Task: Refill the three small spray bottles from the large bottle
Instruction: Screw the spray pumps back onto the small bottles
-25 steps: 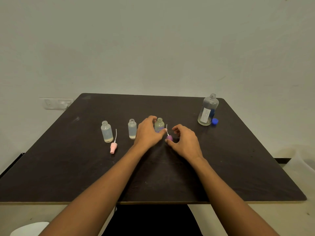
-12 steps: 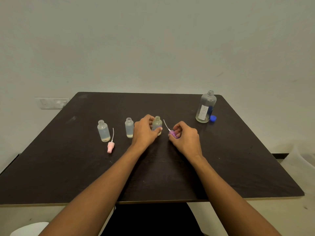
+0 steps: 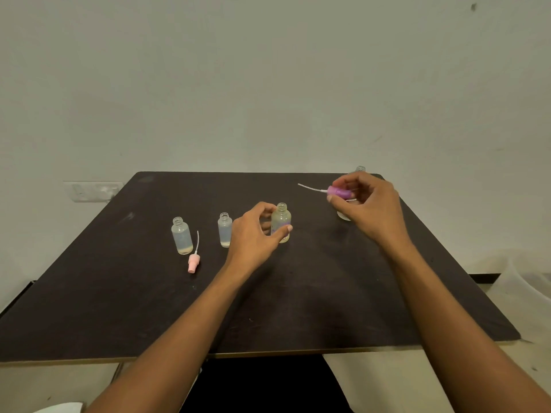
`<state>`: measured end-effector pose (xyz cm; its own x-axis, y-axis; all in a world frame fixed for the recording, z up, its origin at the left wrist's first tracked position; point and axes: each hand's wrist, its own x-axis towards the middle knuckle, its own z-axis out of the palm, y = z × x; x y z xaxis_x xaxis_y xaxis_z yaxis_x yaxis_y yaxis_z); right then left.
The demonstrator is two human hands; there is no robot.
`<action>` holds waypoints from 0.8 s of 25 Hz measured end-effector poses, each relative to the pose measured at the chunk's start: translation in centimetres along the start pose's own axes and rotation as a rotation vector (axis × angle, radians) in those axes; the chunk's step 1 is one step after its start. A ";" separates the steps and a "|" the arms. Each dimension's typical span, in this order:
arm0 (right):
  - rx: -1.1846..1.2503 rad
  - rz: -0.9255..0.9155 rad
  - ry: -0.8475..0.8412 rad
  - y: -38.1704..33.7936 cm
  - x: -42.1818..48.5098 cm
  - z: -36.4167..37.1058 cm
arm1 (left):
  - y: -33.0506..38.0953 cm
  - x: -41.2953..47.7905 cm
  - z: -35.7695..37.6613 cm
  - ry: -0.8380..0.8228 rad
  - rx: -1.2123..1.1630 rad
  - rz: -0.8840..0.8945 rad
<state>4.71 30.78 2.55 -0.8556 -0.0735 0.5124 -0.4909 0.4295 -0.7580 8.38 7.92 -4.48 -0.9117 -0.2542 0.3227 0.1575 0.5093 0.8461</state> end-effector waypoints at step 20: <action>-0.158 -0.224 -0.454 -7.5 1.1 -2.6 | 3.6 -4.6 -1.6 -0.016 -0.056 0.055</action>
<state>7.86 29.84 9.88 -0.7348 -0.5463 0.4020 -0.6691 0.4866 -0.5617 13.77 9.60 -2.29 -0.9071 -0.2139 0.3626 0.2276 0.4753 0.8499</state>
